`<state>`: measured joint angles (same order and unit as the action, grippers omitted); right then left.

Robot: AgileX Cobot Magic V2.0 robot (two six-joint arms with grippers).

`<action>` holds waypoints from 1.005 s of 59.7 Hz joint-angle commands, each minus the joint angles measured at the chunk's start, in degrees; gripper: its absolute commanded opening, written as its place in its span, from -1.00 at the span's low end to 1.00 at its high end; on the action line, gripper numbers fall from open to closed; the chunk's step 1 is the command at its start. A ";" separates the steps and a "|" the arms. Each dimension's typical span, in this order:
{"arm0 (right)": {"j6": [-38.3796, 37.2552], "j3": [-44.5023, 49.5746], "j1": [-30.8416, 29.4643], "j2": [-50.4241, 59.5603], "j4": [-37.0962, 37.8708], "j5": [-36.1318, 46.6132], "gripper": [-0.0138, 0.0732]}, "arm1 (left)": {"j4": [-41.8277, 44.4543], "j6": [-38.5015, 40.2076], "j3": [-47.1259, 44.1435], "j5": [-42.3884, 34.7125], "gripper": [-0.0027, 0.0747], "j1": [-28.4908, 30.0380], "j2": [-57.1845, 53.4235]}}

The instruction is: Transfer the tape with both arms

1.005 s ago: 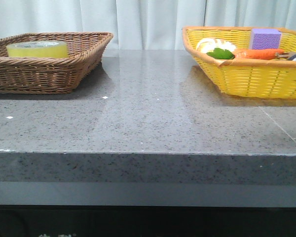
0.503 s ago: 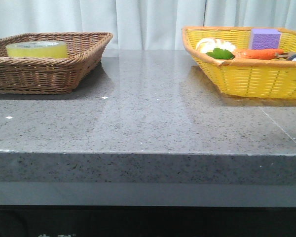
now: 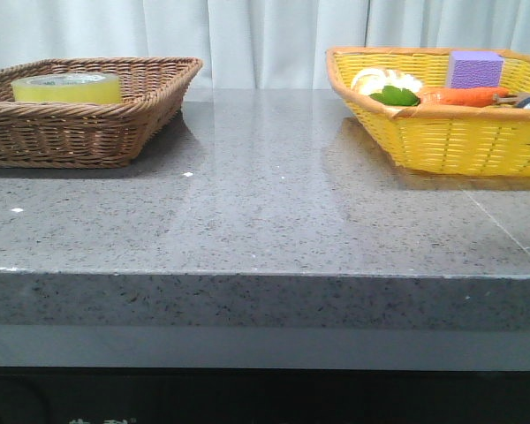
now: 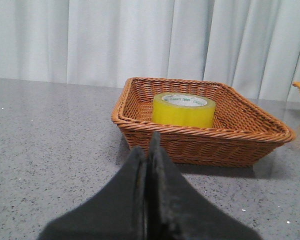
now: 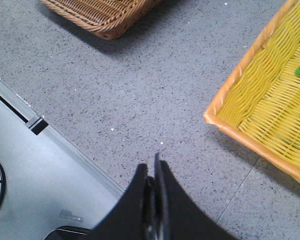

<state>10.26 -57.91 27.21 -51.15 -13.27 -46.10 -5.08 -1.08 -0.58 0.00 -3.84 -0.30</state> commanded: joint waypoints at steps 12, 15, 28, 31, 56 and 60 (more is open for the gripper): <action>0.20 -1.50 -0.39 0.24 -0.87 3.21 -0.84 | -0.43 0.40 -2.18 -4.68 -0.98 0.17 -1.07; 0.20 -1.50 -0.39 0.24 -0.87 3.21 -0.84 | -0.43 0.40 -2.18 -4.68 -0.98 0.17 -1.07; 0.20 -1.50 -0.39 0.24 -0.87 3.26 -0.84 | -0.43 0.40 -2.18 -4.68 -0.98 0.17 -1.07; 0.26 -1.25 -0.45 0.24 -0.71 3.47 -0.84 | -0.43 0.40 -2.18 -4.68 -0.98 0.17 -1.07; 1.14 22.75 -20.73 23.42 2.01 28.80 -0.84 | -0.43 0.40 -2.18 -4.68 -0.98 0.17 -1.07; 1.14 28.90 -22.23 29.55 1.95 34.17 -0.84 | -0.43 0.40 -2.18 -4.68 -0.98 0.17 -1.07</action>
<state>10.60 -32.69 6.59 -26.39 -11.49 -22.36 -5.08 -1.08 -0.58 0.00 -3.84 -0.30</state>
